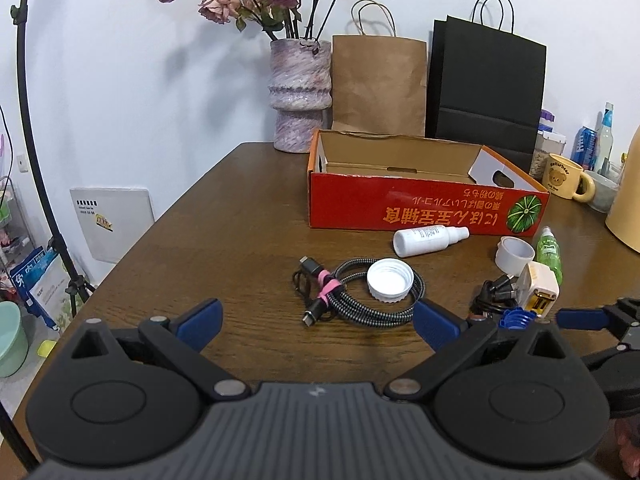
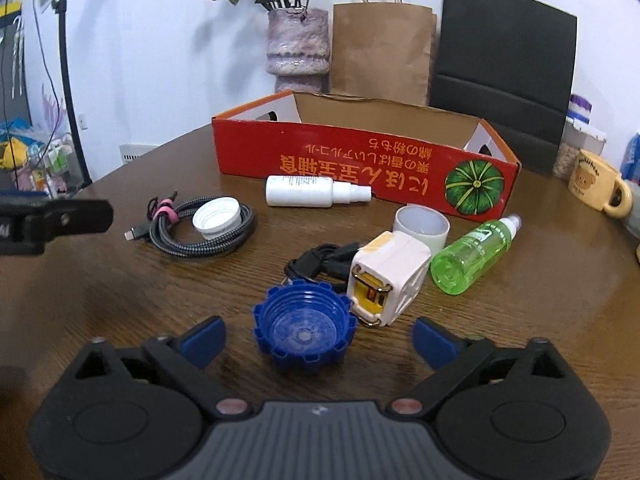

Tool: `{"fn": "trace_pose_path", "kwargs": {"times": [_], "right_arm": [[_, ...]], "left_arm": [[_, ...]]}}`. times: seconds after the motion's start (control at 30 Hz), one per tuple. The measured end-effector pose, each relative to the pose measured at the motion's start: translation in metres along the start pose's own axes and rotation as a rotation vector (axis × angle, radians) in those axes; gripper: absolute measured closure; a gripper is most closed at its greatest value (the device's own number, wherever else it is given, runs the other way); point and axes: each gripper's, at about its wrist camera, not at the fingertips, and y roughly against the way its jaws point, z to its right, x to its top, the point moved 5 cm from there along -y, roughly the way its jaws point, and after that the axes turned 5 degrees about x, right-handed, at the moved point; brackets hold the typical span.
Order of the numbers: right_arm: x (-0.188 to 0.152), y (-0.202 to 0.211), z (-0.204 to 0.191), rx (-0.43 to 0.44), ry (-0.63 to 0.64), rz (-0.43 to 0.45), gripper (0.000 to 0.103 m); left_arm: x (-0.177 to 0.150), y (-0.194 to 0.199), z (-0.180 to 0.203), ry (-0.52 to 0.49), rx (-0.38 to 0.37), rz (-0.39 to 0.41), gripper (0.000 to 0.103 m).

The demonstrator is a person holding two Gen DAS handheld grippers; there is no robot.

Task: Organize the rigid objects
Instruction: 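Move both tools back out of the box toward the remaining table objects, then grasp the blue cap with the right tool while the left tool grasps the black braided cable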

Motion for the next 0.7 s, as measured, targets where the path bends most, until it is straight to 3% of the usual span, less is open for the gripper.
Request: {"fn": "trace_pose_path", "kwargs": {"times": [0.03, 0.1, 0.13, 0.4, 0.7], "right_arm": [[0.000, -0.001, 0.000, 0.009, -0.007, -0.002, 0.016], [-0.001, -0.002, -0.001, 0.028, -0.007, -0.006, 0.045], [-0.001, 0.000, -0.002, 0.024, -0.002, 0.000, 0.051], [-0.005, 0.013, -0.011, 0.033, 0.035, 0.021, 0.051], [0.011, 0.043, 0.002, 0.021, 0.017, 0.135, 0.051]], "left_arm": [[-0.001, 0.000, -0.001, 0.001, -0.002, -0.001, 0.000], [-0.002, 0.000, -0.002, 0.004, -0.004, -0.004, 0.000], [-0.002, 0.000, -0.002, 0.005, -0.005, -0.007, 0.000], [-0.004, -0.006, -0.002, -0.001, -0.004, -0.027, 0.000], [0.008, -0.027, 0.018, -0.053, -0.030, -0.069, 0.000]]}}
